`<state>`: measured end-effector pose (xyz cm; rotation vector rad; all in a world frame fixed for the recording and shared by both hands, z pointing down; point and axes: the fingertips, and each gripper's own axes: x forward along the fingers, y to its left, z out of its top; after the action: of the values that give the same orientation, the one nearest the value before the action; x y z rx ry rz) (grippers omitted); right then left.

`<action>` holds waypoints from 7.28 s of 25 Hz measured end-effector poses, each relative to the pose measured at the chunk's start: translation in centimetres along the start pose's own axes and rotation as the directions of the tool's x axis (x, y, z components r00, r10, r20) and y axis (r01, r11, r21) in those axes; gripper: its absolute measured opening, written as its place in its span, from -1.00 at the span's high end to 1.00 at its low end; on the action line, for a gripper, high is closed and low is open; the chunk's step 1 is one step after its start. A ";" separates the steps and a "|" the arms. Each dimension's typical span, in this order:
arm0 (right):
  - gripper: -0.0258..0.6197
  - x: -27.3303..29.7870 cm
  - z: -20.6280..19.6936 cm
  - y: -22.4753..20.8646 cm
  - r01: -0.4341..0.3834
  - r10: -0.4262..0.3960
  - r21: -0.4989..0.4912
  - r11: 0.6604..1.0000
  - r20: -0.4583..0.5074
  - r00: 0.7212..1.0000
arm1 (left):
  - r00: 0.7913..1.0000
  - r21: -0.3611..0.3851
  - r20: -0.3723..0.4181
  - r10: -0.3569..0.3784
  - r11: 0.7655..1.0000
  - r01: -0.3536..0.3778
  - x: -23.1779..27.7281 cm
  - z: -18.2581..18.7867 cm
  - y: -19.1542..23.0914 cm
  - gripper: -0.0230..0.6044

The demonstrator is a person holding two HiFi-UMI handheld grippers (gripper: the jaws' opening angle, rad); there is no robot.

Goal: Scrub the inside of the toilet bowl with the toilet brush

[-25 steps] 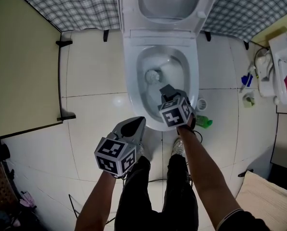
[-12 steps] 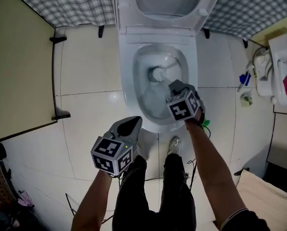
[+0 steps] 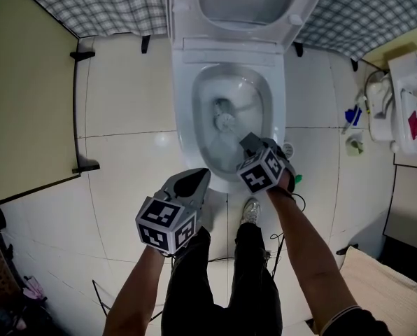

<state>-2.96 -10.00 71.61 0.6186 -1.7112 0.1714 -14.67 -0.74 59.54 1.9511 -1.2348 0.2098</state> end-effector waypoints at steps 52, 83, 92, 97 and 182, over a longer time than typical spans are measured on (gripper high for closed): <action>0.42 -24.4 -12.1 -15.9 -0.155 -0.119 0.552 0.819 0.427 0.897 | 0.999 0.162 0.041 -0.023 0.987 0.016 6.3 8.2 -13.0 0.90; 0.42 2.3 -30.2 -14.1 -0.049 0.094 0.458 0.887 -0.076 0.993 | 0.962 0.155 -0.250 -0.111 0.976 0.153 20.8 -8.0 -19.4 0.90; 0.42 6.4 -29.0 -14.4 -0.073 0.146 0.364 0.928 -0.175 0.974 | 0.965 0.123 -0.242 -0.102 0.983 0.135 21.1 -8.6 -19.2 0.90; 0.42 8.5 -28.1 -14.7 -0.071 0.148 0.352 0.934 -0.198 0.969 | 0.970 0.107 -0.229 -0.079 0.989 0.105 20.9 -8.4 -17.7 0.90; 0.90 -54.7 13.6 -9.5 -0.287 0.053 0.073 0.955 0.912 0.407 | 0.909 0.454 0.397 -0.124 0.888 -0.078 -15.9 32.0 -29.8 0.90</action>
<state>-4.06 -7.15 14.53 0.7617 -2.8881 0.1863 -6.76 -6.14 14.02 2.5198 -1.5389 0.0754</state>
